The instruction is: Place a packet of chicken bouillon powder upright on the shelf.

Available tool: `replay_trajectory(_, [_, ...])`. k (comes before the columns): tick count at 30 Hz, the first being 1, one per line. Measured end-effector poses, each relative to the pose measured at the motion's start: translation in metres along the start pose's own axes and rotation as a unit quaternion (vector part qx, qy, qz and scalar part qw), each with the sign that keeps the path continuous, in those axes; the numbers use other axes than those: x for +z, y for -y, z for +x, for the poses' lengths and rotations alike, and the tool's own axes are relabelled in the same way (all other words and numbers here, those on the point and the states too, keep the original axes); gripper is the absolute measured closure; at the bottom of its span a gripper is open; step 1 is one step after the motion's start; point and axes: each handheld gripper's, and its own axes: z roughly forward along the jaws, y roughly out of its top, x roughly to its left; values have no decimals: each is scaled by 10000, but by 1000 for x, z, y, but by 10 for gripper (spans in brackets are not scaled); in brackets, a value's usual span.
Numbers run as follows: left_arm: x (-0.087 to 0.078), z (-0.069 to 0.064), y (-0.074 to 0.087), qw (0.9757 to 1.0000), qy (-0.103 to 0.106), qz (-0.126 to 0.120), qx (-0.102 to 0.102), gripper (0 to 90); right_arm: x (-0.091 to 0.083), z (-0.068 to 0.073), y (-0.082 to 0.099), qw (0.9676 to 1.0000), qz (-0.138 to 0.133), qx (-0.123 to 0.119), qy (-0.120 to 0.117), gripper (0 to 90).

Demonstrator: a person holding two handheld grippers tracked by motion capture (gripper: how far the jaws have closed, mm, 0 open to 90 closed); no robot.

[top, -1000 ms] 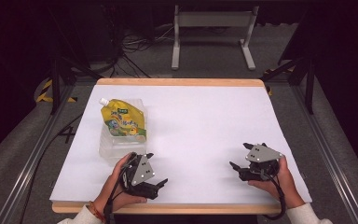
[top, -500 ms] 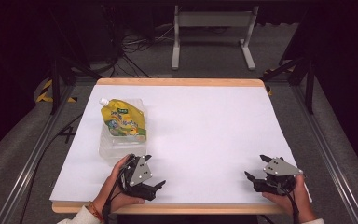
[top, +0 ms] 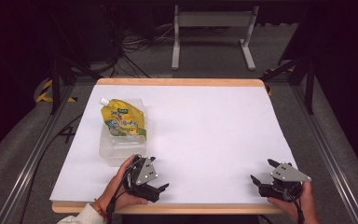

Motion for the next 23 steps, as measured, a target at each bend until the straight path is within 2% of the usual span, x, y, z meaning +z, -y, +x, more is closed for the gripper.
replay_trajectory(7, [3, -5, -5, 9999, 90, 13, 129, 58, -3, 1, 2, 10000, -51, 19, 3, 184])
replay_trajectory(9, [4, -7, -5, 9998, 146, -3, 95, 60, -3, 0, 2, 10000, -55, 45, -4, 183])
replay_trajectory(12, [8, -9, -6, 9995, 252, 51, 164, 61, -2, 0, 3, 10000, -22, 36, 2, 181])
replay_trajectory(17, [9, -12, -6, 9994, 304, 102, 153, 61, -1, 1, 2, 10000, -40, 64, -15, 176])
replay_trajectory(19, [10, -12, -7, 9994, 319, 101, 131, 61, -1, 3, 1, 10000, -34, 3, -35, 174])
replay_trajectory(23, [12, -13, -7, 9990, 368, 149, 193, 59, -1, 3, 0, 10000, -58, -24, -52, 174])
